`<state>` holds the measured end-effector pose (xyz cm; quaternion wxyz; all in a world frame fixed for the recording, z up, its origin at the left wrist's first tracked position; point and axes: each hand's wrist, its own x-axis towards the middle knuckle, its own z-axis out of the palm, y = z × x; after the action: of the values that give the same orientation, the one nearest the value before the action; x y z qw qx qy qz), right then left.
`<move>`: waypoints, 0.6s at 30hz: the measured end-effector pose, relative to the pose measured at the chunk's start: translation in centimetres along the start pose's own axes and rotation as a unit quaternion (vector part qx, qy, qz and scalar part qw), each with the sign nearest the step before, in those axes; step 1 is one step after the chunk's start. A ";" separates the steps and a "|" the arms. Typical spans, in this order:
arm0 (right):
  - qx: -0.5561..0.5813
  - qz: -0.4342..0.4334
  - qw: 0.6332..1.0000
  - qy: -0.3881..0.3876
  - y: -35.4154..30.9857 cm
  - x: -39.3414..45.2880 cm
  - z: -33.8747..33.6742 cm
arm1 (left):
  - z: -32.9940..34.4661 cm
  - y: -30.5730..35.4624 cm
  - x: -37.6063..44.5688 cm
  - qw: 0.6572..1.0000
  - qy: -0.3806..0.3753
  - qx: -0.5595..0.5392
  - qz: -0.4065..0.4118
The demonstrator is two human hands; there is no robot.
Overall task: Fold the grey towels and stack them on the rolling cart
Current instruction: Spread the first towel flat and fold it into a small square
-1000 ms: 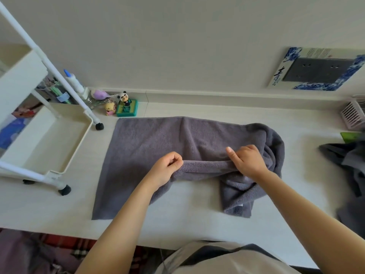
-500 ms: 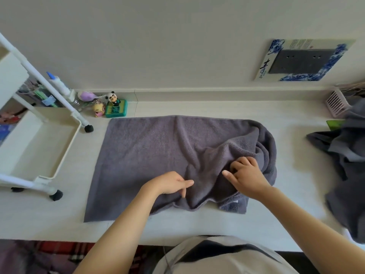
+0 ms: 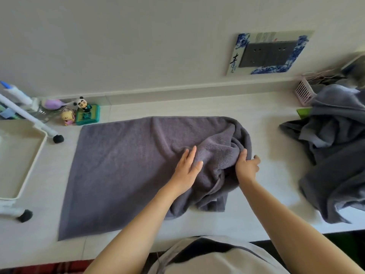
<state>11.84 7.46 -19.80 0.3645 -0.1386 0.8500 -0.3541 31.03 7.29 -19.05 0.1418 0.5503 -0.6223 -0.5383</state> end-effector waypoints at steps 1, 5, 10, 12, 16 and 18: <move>0.031 0.028 0.999 -0.014 -0.3 -0.1 0.4 | 0.3 0.4 0.3 1.000 -0.001 -0.014 -0.018; 0.105 0.054 0.990 -0.080 -1.2 0.5 -1.1 | 1.3 1.3 1.5 0.996 0.003 0.022 -0.087; 0.071 -0.105 0.992 -0.028 -3.9 3.3 -6.8 | 2.4 2.1 2.9 0.981 0.017 0.111 -0.160; -0.011 -0.190 0.981 0.030 -5.3 5.4 -9.9 | 3.3 2.1 3.2 0.970 -0.007 0.167 -0.176; -0.079 -0.284 0.952 0.083 -7.6 9.4 -14.6 | 4.9 2.3 3.9 0.955 -0.005 0.223 -0.195; -0.110 -0.284 0.952 -0.020 -7.2 11.1 -15.0 | 6.0 3.0 4.2 0.957 0.046 0.220 -0.185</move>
<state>-6.85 4.39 -13.31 0.2481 -0.4204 0.8018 -0.3448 23.33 6.26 -20.60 -0.0570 0.6976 -0.6054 -0.3789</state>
